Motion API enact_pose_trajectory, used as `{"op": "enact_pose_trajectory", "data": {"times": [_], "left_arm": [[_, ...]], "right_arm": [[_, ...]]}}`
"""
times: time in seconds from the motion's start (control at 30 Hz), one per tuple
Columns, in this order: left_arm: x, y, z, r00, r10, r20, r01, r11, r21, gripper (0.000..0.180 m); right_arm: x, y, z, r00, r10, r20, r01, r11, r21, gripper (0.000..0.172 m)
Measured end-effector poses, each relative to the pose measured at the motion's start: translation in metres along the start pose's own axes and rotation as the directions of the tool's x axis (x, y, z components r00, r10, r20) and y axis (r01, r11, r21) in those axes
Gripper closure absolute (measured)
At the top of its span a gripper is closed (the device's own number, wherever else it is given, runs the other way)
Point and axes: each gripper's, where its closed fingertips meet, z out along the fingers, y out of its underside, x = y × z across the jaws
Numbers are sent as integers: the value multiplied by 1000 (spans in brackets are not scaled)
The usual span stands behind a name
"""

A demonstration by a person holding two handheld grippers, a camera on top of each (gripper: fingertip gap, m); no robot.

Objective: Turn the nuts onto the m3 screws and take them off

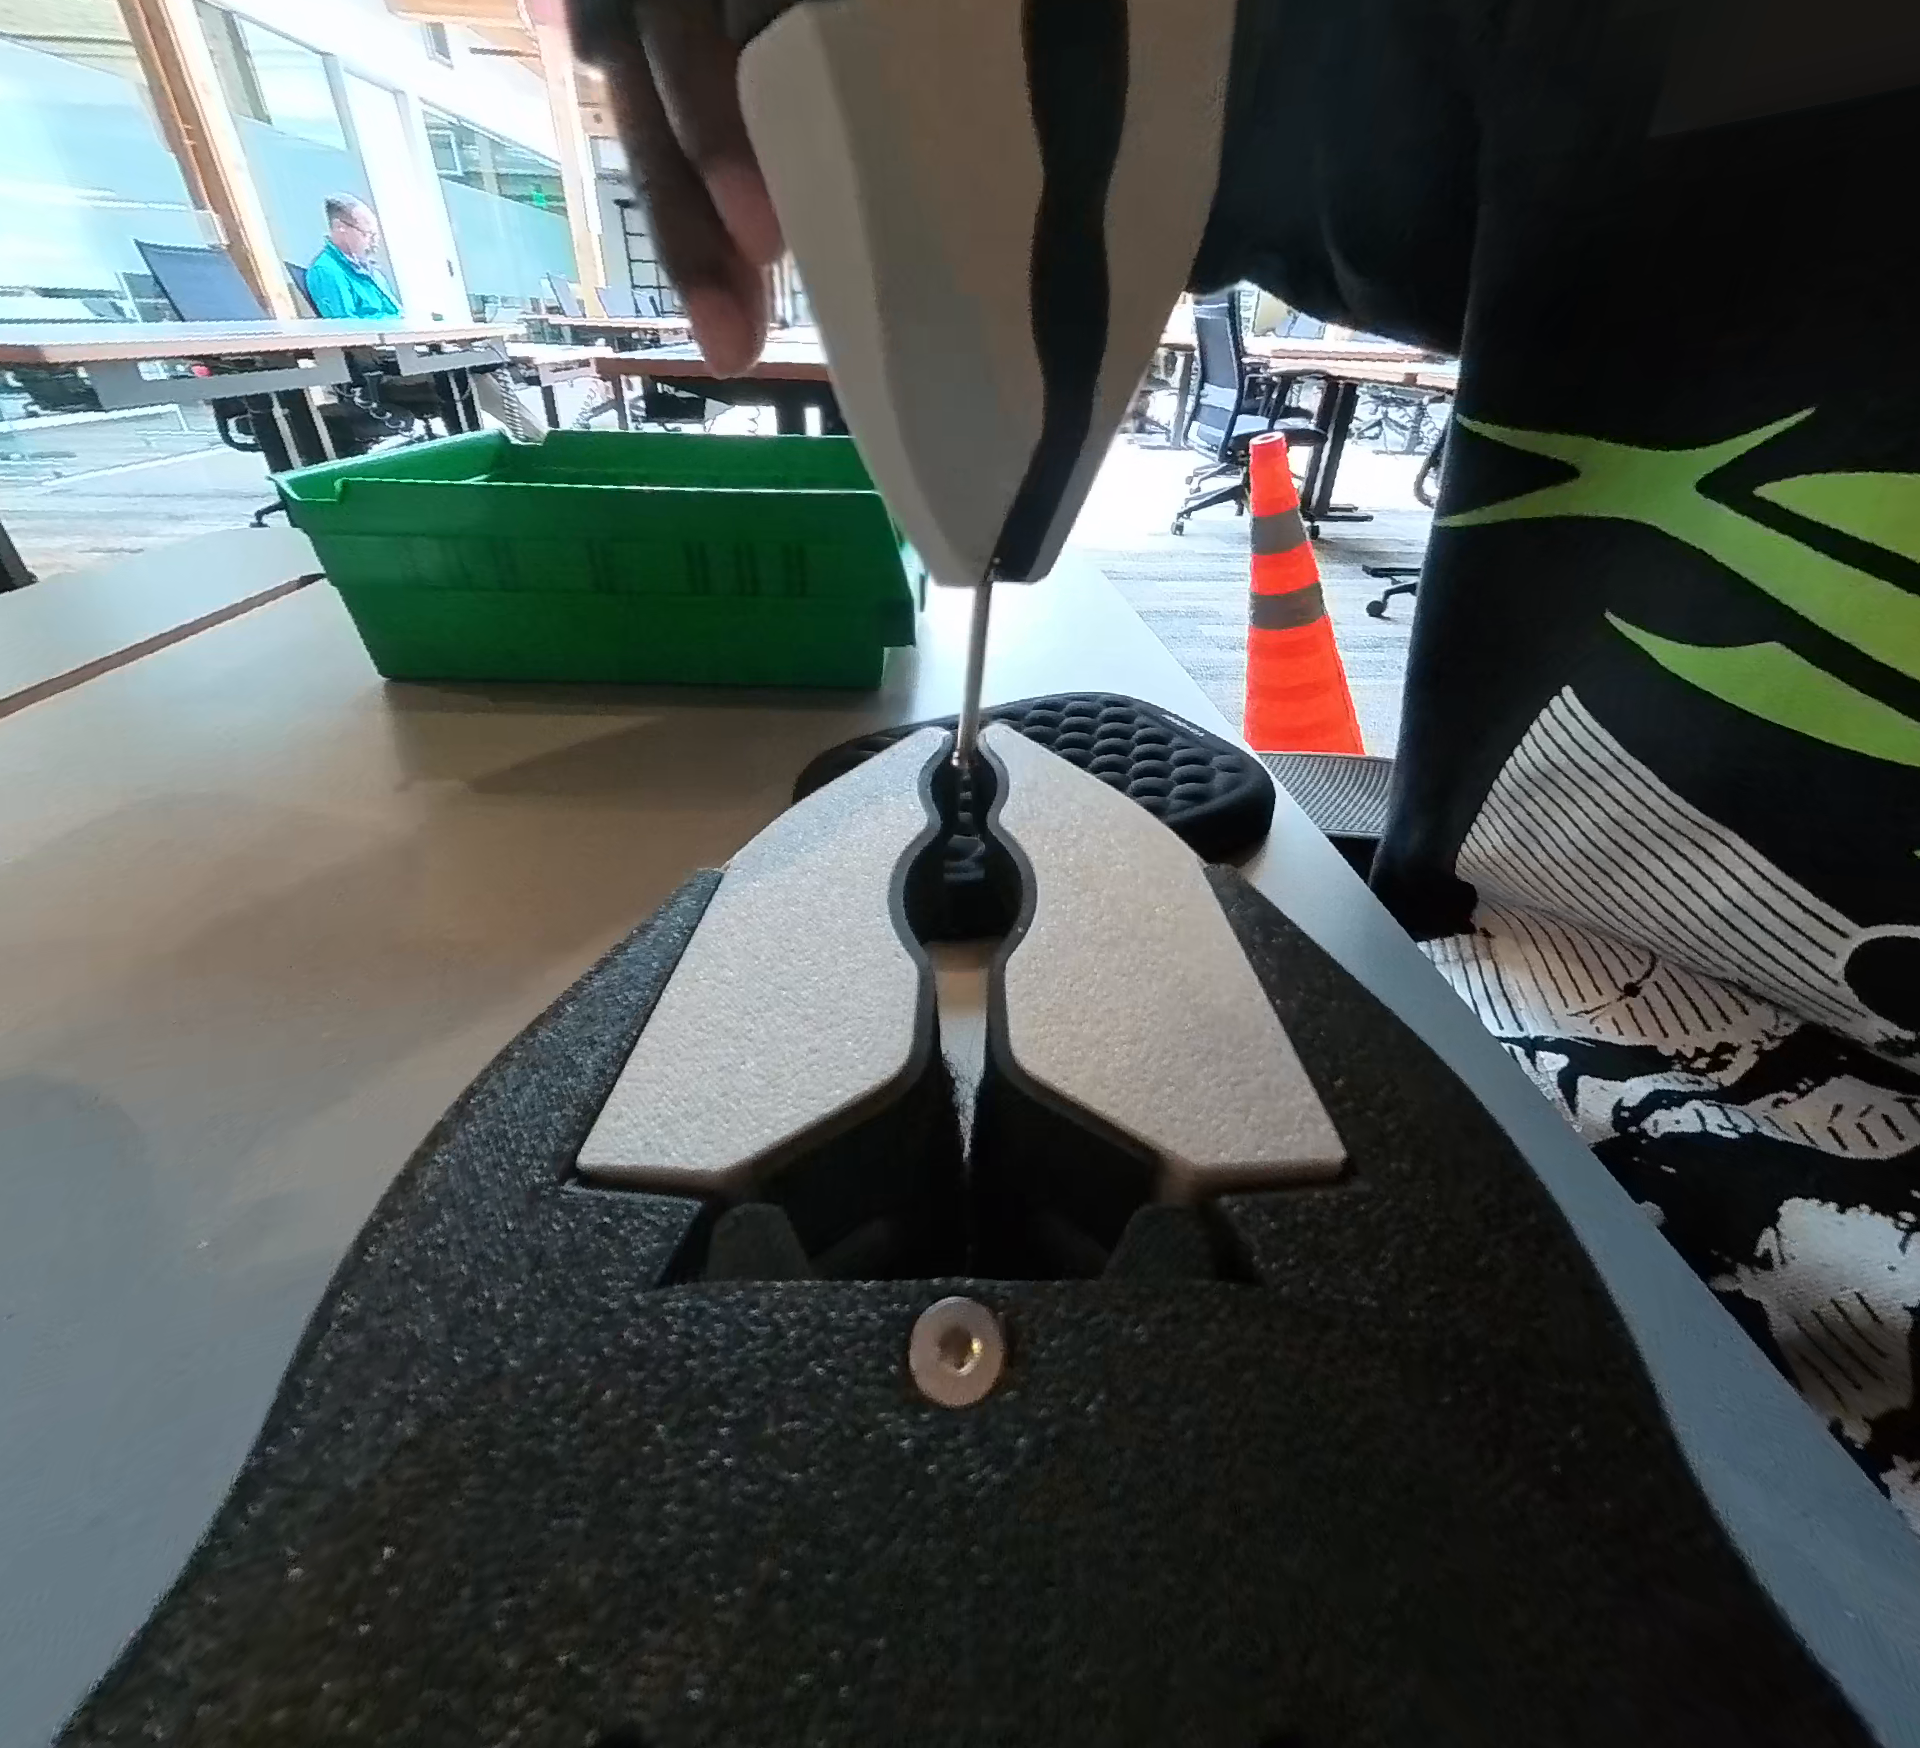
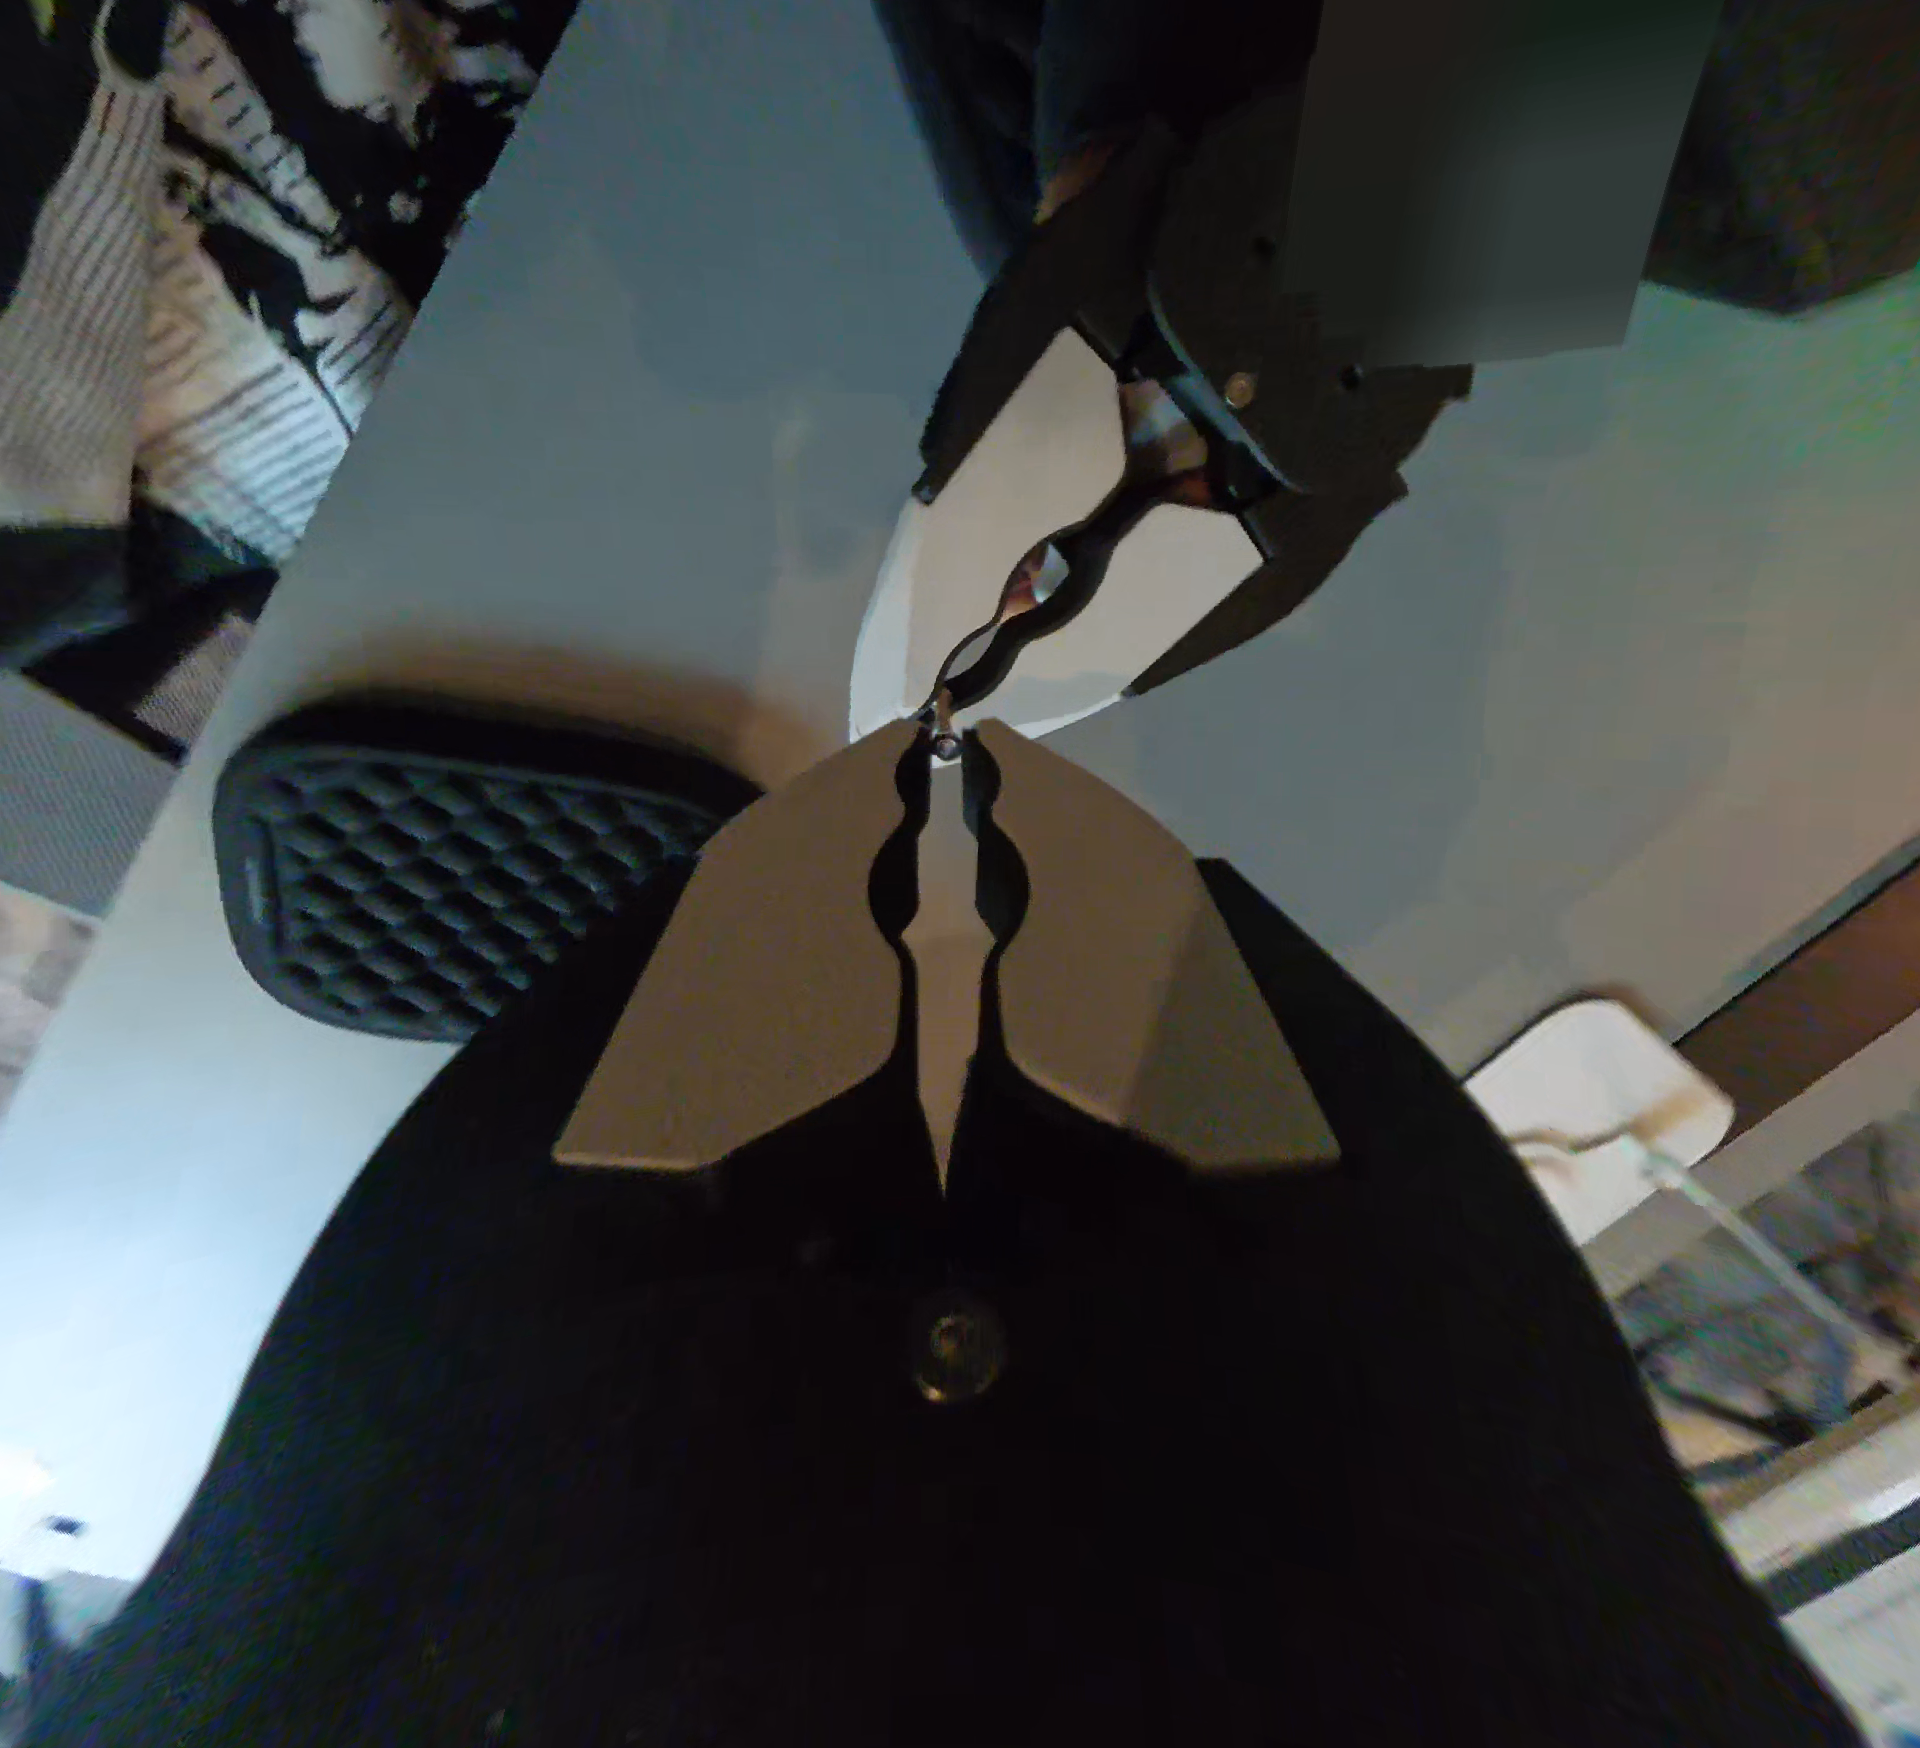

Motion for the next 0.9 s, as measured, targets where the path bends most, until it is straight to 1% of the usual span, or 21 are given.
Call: {"op": "enact_pose_trajectory", "data": {"times": [0.03,0.1,0.13,0.2,0.27,0.3,0.33,0.37,0.4,0.43,0.5,0.57,0.63,0.7,0.73,0.77,0.83,0.9], "left_arm": [[-1,0,0,1000,1,11,-1,1000,1,180],[-4,0,-1,999,10,37,-10,1000,1,180],[-5,0,-1,999,17,51,-17,1000,1,180],[-8,0,-1,996,29,79,-29,1000,-8,180],[-9,1,-1,996,38,86,-37,999,-12,180],[-9,0,-2,996,36,86,-35,999,-9,180],[-10,0,-2,996,30,87,-30,1000,-4,180],[-11,-1,-3,996,23,90,-23,1000,2,180],[-12,-2,-3,995,16,98,-17,1000,9,180],[-14,-3,-5,994,7,105,-9,1000,19,180],[-21,-6,-8,991,-21,131,15,999,45,180],[-27,-8,-10,987,-53,150,43,997,66,180],[-30,-8,-12,985,-63,163,51,996,77,180],[-30,-9,-12,983,-56,173,43,996,78,180],[-30,-8,-12,983,-52,175,40,996,74,180],[-30,-8,-11,983,-50,175,38,997,68,180],[-30,-7,-11,983,-46,176,36,997,62,180],[-29,-7,-11,984,-45,174,35,998,61,180]], "right_arm": [[1,0,0,998,67,-16,-67,998,2,167],[3,1,0,971,233,-47,-233,973,8,167],[4,1,1,944,325,-66,-324,946,15,167],[6,5,1,853,512,-102,-512,858,26,167],[5,4,1,777,619,-110,-615,785,78,167],[6,4,1,750,650,-121,-642,760,107,164],[6,3,-2,732,669,-130,-654,743,144,149],[8,1,-6,714,685,-141,-657,726,203,137],[10,-4,-11,702,698,-143,-642,707,297,129],[14,-7,-17,682,714,-156,-616,677,404,126],[21,-5,-24,636,746,-198,-518,602,607,119],[23,-2,-26,590,778,-216,-363,494,790,118],[25,6,-25,506,842,-187,-233,342,910,117],[23,12,-25,429,892,-143,-132,219,967,109],[22,12,-25,403,908,-116,-94,168,981,108],[20,8,-24,395,914,-95,-68,133,989,106],[21,2,-18,372,924,-82,-65,114,991,103],[25,-5,-7,377,922,-91,-88,134,987,95]]}}
